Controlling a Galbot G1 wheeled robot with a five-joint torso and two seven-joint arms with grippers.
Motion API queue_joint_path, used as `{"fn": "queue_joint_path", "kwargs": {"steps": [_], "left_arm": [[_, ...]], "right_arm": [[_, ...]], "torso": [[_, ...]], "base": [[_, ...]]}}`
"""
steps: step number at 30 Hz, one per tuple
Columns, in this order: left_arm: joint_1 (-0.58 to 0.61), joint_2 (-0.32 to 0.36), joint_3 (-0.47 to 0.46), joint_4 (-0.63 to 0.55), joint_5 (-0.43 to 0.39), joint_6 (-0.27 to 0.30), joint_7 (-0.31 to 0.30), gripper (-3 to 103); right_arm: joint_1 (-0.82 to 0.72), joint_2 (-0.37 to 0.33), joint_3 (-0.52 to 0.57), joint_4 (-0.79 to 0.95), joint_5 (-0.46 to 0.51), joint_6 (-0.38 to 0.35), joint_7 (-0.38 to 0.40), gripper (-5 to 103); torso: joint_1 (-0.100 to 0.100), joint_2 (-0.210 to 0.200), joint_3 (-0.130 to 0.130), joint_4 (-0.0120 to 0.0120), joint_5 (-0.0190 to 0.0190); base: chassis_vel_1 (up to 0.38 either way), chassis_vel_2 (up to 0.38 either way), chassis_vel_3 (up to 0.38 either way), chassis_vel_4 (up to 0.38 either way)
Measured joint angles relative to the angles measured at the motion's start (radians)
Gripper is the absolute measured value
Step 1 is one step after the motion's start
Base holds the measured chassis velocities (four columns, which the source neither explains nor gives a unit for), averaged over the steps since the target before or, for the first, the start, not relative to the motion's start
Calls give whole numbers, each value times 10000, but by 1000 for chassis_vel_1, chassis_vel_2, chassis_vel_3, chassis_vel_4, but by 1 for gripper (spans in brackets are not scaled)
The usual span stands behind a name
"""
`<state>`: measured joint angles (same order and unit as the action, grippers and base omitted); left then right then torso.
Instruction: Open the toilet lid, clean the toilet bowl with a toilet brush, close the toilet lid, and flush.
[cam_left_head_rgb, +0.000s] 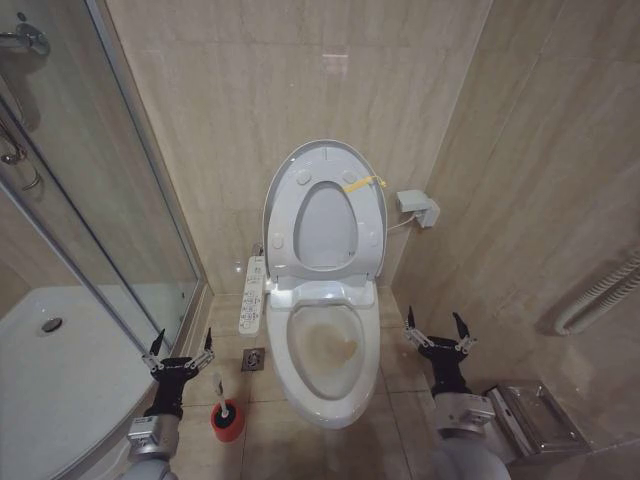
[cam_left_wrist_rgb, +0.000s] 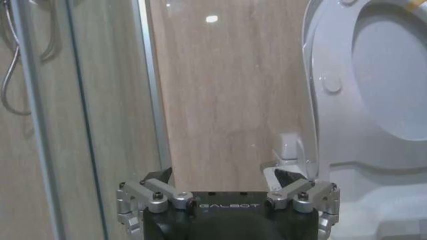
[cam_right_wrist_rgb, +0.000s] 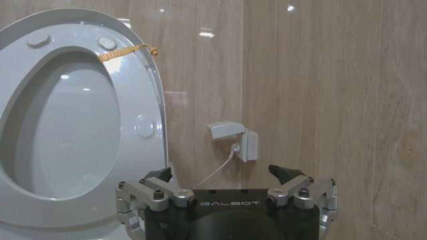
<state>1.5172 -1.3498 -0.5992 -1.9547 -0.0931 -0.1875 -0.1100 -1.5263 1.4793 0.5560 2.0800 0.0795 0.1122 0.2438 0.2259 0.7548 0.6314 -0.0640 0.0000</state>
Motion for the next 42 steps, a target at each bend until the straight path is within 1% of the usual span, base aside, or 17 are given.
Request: {"fn": "queue_joint_path", "kwargs": {"steps": [13,16,17,20,22,24,25,26,27,28,29,30,31,33,37,41,42], "left_arm": [[-29,-105,44,153,50,-103,176,100],[-123,-164,154,407,31,-142,165,100],[-188,-206,267,655,-38,-178,128,103],[-244,-282,542,1051,-279,-166,-7,103],[-251,-389,912,1487,-625,29,-133,103],[-248,-414,996,1572,-669,70,-151,103],[-252,-505,1218,1875,-713,129,-204,97],[-252,-505,1218,1875,-713,129,-204,97],[-268,-592,1359,2137,-690,147,-273,97],[-351,-685,1598,2734,-445,188,-799,97],[-367,-667,1634,2992,-311,226,-1108,96],[-367,-667,1634,2992,-311,226,-1108,96],[-369,-609,1633,3181,-216,250,-1281,96],[-415,-523,1545,3509,-79,244,-1407,96],[-575,-506,1513,3881,-88,206,-1414,95],[-764,-527,1551,4325,-222,-55,-1039,95],[-842,-542,1589,4525,-316,-168,-781,95]], "right_arm": [[-2,0,0,0,0,0,0,100],[0,0,0,0,0,0,0,100],[1,0,0,0,0,0,0,100],[3,0,0,0,0,0,-1,100],[1,0,0,0,0,0,-1,100],[1,0,0,0,0,0,0,100],[-2,0,0,0,0,0,0,100],[-2,0,0,0,0,0,0,100],[-3,0,0,0,0,0,0,100],[-3,0,1,0,0,0,0,100],[-2,0,1,1,0,0,0,100],[-2,0,1,1,0,0,0,100],[-2,0,2,0,0,0,0,100],[-1,-1,2,0,0,0,0,100],[0,0,2,0,0,0,0,100],[-1,0,2,0,0,0,0,100],[0,0,1,1,0,0,0,100]], "torso": [[-1,1,-1,1,1],[4,0,0,1,2],[10,-2,3,0,1],[11,-2,3,2,1],[7,-2,2,2,1],[4,-1,1,0,1],[-2,0,-1,-2,1],[-2,0,-1,-2,1],[-3,0,-1,1,0],[-4,2,-2,-1,-1],[-3,1,-1,1,0],[-3,1,-1,1,0],[-2,1,-1,1,1],[0,1,0,3,1],[2,1,0,2,1],[1,1,0,0,1],[2,1,0,0,0]], "base": [[-41,43,40,-36],[-136,154,125,-116],[-100,110,120,-105],[-58,99,75,-68],[0,0,0,0],[0,0,0,0],[22,-52,-47,39],[22,-52,-47,39],[38,-52,-26,49],[0,0,0,0],[0,0,0,0],[0,0,0,0],[0,0,0,0],[0,0,0,0],[0,0,0,0],[0,0,0,0],[0,0,0,0]]}}
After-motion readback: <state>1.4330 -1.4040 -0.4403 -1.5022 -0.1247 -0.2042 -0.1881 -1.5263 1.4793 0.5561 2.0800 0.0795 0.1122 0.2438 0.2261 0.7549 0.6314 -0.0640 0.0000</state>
